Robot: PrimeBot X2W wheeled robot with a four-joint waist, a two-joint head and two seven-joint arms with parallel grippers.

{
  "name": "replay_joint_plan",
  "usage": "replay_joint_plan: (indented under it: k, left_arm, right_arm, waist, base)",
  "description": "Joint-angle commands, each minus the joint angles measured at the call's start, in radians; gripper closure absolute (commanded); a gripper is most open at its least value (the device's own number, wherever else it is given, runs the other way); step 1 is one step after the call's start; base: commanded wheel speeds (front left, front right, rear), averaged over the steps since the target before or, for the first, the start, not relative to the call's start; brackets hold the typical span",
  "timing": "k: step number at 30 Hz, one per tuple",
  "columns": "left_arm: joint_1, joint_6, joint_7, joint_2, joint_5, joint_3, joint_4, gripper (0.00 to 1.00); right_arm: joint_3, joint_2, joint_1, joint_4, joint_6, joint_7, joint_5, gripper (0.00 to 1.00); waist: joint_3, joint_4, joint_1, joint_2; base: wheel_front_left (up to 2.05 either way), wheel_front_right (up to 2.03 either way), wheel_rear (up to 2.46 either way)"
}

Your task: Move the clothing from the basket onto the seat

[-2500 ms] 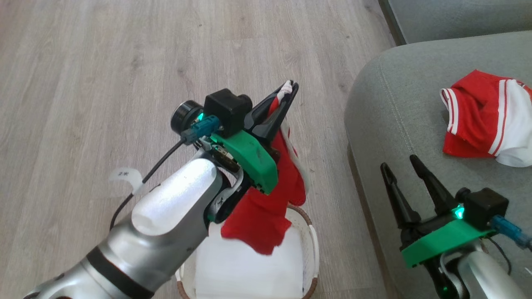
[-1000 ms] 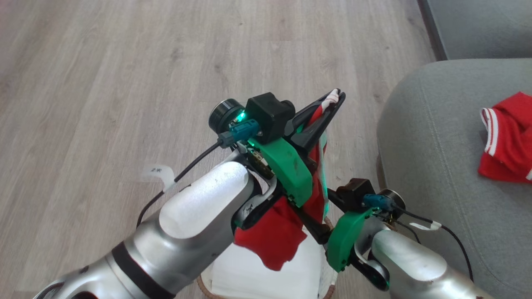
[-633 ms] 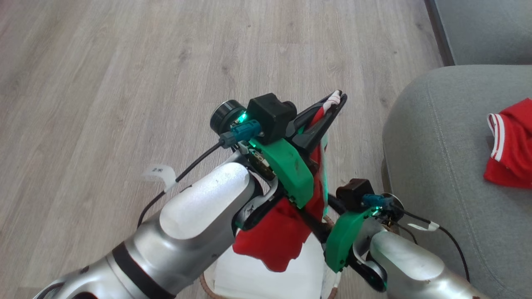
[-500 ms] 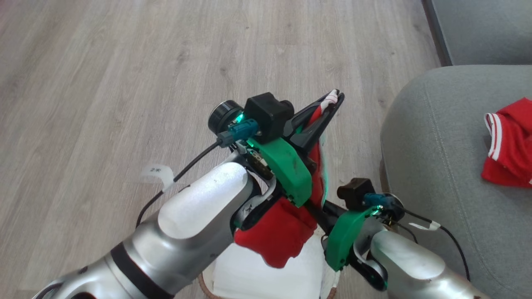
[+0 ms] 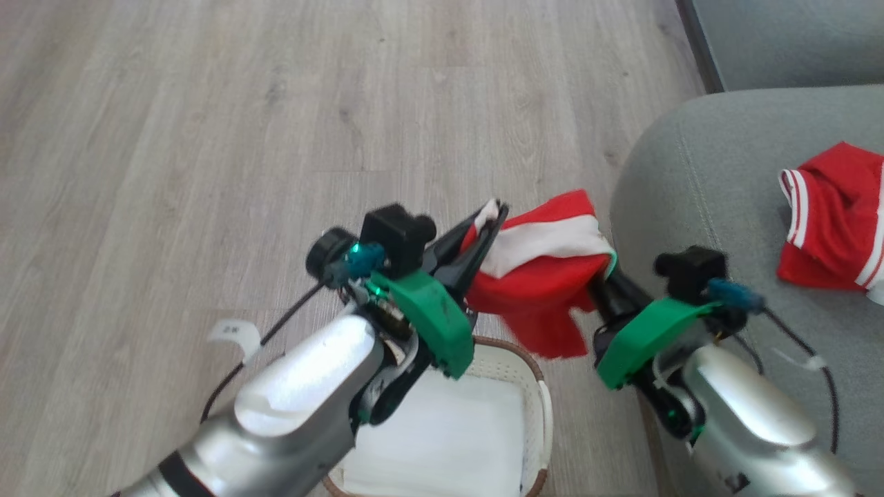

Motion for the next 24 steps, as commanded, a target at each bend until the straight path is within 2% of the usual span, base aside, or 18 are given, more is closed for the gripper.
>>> replay_joint_plan:
  k: [1, 13, 18, 19, 20, 21, 24]
  left_arm:
    - [-0.029, 0.007, -0.012, 0.024, -0.004, 0.033, -0.026, 1.00]
    - [0.028, 0.025, -0.037, 0.015, 0.013, -0.008, 0.020, 1.00]
    - [0.038, 0.002, -0.066, -0.012, 0.013, -0.027, 0.052, 1.00]
    - [0.038, -0.001, -0.074, -0.019, 0.014, -0.029, 0.057, 0.71]
    - [0.037, -0.005, -0.082, -0.024, 0.016, -0.029, 0.061, 0.20]
    - [0.035, -0.009, -0.089, -0.030, 0.017, -0.029, 0.064, 0.00]
    - [0.030, -0.015, -0.109, -0.041, 0.025, -0.025, 0.070, 0.00]
  right_arm:
    - [-0.040, -0.006, -0.007, -0.062, 0.000, -0.007, -0.021, 1.00]
    - [-0.234, -0.026, 0.039, -0.233, 0.000, -0.007, -0.058, 1.00]
    - [-0.271, -0.043, 0.054, -0.300, 0.000, -0.007, -0.066, 1.00]
    - [-0.278, -0.046, 0.057, -0.310, 0.000, -0.007, -0.068, 1.00]
    - [-0.283, -0.049, 0.059, -0.320, 0.000, -0.007, -0.071, 1.00]
    - [-0.289, -0.052, 0.061, -0.329, 0.000, -0.007, -0.074, 1.00]
    - [-0.306, -0.066, 0.065, -0.355, 0.000, -0.007, -0.083, 1.00]
  waist:
    - [0.006, -0.011, 0.0000, 0.0000]
    - [0.036, -0.072, 0.0000, 0.0000]
    - [0.050, -0.112, 0.0000, 0.0000]
    - [0.052, -0.119, 0.0000, 0.0000]
    - [0.053, -0.128, 0.0000, 0.0000]
    - [0.054, -0.137, 0.0000, 0.0000]
    - [0.057, -0.165, 0.0000, 0.0000]
  base:
    - [0.00, 0.00, 0.00]
    - [0.00, 0.00, 0.00]
    - [0.00, 0.00, 0.00]
    - [0.00, 0.00, 0.00]
    - [0.00, 0.00, 0.00]
    - [0.00, 0.00, 0.00]
    - [0.00, 0.00, 0.00]
